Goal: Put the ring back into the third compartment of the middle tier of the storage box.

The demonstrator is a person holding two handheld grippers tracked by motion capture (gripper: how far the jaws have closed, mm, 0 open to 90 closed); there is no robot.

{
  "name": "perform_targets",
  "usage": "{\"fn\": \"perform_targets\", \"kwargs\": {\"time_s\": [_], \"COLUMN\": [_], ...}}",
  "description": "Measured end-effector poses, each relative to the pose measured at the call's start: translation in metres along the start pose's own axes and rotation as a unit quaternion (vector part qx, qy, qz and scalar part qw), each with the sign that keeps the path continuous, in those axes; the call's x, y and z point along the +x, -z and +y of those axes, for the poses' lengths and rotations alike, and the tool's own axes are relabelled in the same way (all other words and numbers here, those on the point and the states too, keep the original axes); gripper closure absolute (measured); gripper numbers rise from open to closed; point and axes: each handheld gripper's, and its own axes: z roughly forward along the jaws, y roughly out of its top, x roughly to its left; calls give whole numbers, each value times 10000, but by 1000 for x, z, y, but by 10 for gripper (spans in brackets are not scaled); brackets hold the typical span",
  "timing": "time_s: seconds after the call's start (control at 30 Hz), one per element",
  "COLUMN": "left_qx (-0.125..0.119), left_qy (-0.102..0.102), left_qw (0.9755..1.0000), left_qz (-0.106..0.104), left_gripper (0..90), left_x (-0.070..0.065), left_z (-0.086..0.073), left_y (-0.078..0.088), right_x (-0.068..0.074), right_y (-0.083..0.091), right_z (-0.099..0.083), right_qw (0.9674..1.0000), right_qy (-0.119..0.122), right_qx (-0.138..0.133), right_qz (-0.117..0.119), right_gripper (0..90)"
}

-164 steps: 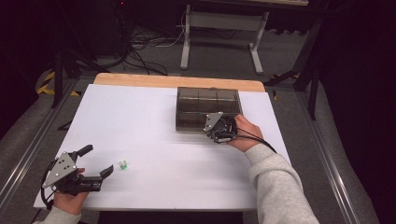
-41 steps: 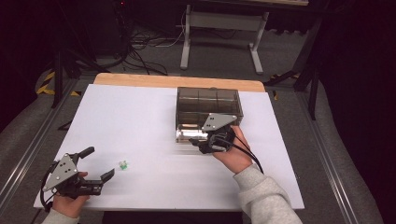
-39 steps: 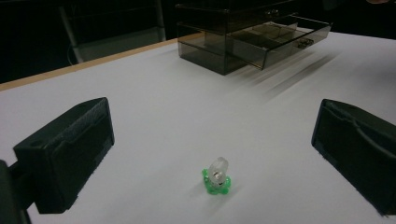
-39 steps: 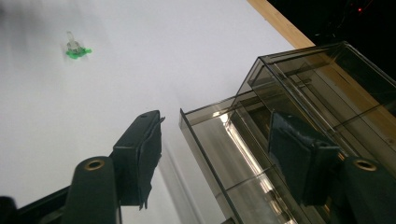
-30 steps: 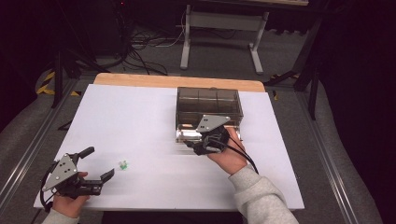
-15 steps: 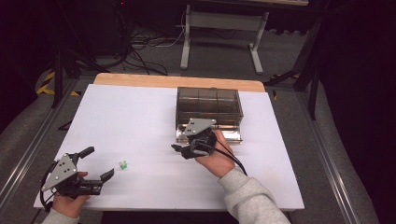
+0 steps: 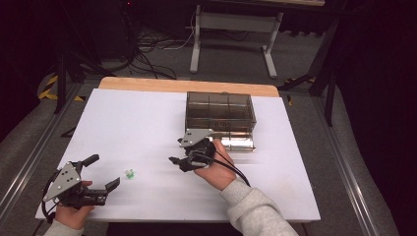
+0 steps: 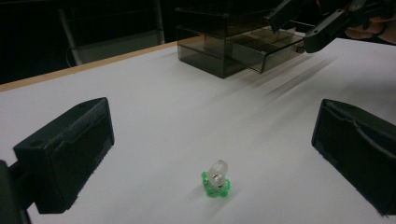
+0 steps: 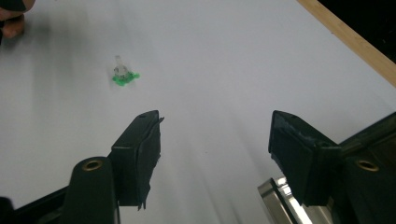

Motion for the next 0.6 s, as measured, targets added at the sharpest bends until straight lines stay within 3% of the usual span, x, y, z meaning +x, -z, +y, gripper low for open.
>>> {"fn": "perform_targets", "kwargs": {"time_s": [0.6], "left_qx": [-18], "left_qy": [-8], "left_qw": [10000], "left_qz": [-11], "left_gripper": [1], "left_x": [0], "left_z": [0], "left_y": [0], "right_x": [20], "right_y": [-36], "right_z": [8], "right_qw": [9994], "right_qy": [46], "right_qx": [48], "right_qz": [331], "right_gripper": [339]}}
